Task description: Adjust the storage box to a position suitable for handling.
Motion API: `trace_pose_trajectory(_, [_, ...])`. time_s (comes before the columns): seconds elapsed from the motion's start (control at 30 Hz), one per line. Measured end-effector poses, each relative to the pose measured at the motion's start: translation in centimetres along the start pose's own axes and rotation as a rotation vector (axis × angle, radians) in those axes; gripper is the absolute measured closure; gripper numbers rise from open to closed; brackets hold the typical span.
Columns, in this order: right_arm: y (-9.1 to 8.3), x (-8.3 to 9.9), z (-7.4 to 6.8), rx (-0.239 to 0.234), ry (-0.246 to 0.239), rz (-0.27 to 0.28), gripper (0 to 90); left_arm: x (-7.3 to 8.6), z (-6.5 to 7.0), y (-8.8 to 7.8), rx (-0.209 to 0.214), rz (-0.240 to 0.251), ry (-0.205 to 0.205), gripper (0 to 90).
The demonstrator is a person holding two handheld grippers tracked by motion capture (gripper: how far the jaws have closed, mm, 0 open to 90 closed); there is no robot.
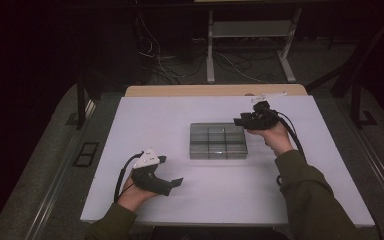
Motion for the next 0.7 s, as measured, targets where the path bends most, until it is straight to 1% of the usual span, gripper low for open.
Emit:
trace_pose_trajectory(0.17, [1.5, -1.4, 0.1, -0.019, 0.003, -0.010, 58.8, 0.0, 0.0, 0.0, 0.004, 0.000, 0.007, 0.0])
trace_pose_trajectory(0.23, [2.2, -1.9, 0.0, -0.025, -0.001, -0.020, 62.0, 0.0, 0.0, 0.0, 0.006, 0.002, 0.007, 0.0])
trace_pose_trajectory(0.27, [2.6, -2.2, -0.1, -0.037, 0.006, -0.027, 64.3, 0.0, 0.0, 0.0, 0.006, 0.003, 0.008, 0.0])
trace_pose_trajectory(0.43, [4.4, -3.5, -0.4, -0.041, -0.025, -0.049, 75.2, 0.0, 0.2, 0.1, 0.009, 0.001, 0.008, 0.0])
trace_pose_trajectory(0.47, [4.4, -3.5, -0.4, -0.041, -0.025, -0.049, 75.2, 0.0, 0.2, 0.1, 0.011, 0.003, 0.009, 0.0])
trace_pose_trajectory(0.5, [4.8, -3.7, -0.5, -0.049, -0.029, -0.056, 77.4, 0.0, 0.2, 0.0, 0.009, -0.002, 0.016, 0.0])
trace_pose_trajectory(0.53, [5.2, -3.9, -0.7, -0.055, -0.032, -0.066, 79.2, 0.0, 0.2, 0.1, 0.011, 0.001, 0.013, 0.0])
trace_pose_trajectory(0.57, [6.0, -4.1, -0.9, -0.064, -0.034, -0.089, 83.0, 0.0, 0.2, 0.0, 0.010, 0.001, 0.017, 0.0])
trace_pose_trajectory(0.7, [7.5, -3.9, -1.0, -0.079, -0.036, -0.135, 88.0, 0.0, 0.2, 0.0, 0.014, 0.000, 0.012, 0.0])
Point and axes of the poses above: each handheld gripper's, and its own axes: y roughly forward along the jaws, x roughly out of its underside, z roughly to its right, the point moved 6 cm from there along y, roughly forward along the jaws, and after that the axes turned 14 degrees about -y, right-handed, at the moved point
